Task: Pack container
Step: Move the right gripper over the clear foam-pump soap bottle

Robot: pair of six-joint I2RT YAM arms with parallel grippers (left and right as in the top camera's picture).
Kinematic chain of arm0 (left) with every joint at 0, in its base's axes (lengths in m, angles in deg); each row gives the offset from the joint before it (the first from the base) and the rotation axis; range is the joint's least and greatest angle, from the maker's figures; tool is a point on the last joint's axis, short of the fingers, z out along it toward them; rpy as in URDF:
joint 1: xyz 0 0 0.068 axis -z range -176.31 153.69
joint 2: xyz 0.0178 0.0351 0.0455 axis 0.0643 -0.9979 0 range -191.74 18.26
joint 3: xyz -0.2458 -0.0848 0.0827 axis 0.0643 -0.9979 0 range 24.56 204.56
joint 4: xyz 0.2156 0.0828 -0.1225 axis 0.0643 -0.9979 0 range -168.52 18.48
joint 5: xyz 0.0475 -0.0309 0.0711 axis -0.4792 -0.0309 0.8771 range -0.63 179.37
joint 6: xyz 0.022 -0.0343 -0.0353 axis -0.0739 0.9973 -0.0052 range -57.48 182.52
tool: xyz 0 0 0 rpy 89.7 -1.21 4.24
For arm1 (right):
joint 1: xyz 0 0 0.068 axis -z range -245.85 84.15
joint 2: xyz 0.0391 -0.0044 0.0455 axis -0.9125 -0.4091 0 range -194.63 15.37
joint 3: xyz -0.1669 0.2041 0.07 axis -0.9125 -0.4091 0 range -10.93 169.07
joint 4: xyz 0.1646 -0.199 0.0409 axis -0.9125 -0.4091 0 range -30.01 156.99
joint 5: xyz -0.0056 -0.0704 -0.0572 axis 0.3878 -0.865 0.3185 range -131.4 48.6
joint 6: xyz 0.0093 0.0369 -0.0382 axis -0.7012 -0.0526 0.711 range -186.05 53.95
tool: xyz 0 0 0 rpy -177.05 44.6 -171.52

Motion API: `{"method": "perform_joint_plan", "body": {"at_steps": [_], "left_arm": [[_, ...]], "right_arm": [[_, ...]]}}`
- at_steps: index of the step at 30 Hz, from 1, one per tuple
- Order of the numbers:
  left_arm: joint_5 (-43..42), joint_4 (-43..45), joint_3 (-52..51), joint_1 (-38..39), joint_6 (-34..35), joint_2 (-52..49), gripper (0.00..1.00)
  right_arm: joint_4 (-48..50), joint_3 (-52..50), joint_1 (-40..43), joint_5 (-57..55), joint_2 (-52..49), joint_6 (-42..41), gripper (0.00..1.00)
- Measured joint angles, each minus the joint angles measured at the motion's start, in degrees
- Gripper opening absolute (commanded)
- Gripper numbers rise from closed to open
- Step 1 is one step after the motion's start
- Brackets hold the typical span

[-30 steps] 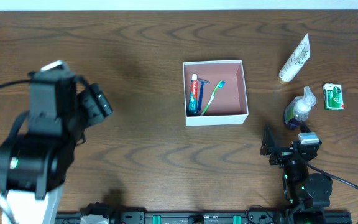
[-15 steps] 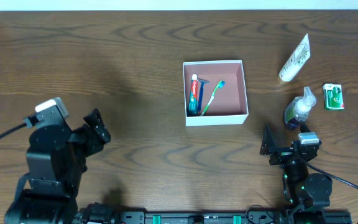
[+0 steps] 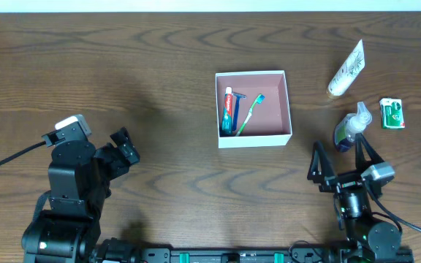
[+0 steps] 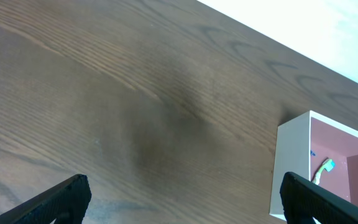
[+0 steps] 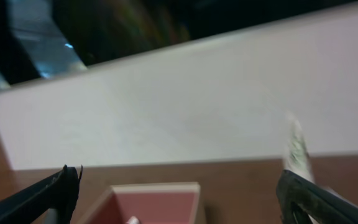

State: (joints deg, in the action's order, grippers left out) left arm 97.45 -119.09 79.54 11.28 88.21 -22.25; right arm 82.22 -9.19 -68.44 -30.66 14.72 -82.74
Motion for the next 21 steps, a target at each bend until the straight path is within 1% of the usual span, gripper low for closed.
{"method": "perform_joint_plan", "body": {"at_steps": [2, 5, 10, 17, 20, 21], "left_arm": [[0.0, 0.02, 0.0, 0.0, 0.0, 0.0, 0.98], [0.0, 0.02, 0.0, 0.0, 0.0, 0.0, 0.98], [-0.11, 0.0, 0.0, 0.0, 0.02, 0.0, 0.98], [-0.2, 0.0, 0.0, 0.0, 0.0, -0.2, 0.98], [-0.2, 0.0, 0.0, 0.0, 0.02, -0.22, 0.98], [-0.22, 0.02, 0.0, 0.0, 0.02, -0.2, 0.98]], "right_arm": [[-1.2, 1.84, 0.0, 0.72, -0.04, 1.18, 0.99], [-5.33, 7.78, 0.0, 1.14, -0.96, 4.48, 0.99], [-17.75, 24.04, 0.0, -1.9, -6.93, 10.71, 0.99], [-51.8, 49.37, 0.0, -11.37, -23.56, 17.4, 0.99], [-62.79, 59.25, 0.0, -13.97, -33.24, 19.23, 0.99], [-64.35, 60.83, 0.02, -14.34, -34.93, 19.5, 0.99]]}}
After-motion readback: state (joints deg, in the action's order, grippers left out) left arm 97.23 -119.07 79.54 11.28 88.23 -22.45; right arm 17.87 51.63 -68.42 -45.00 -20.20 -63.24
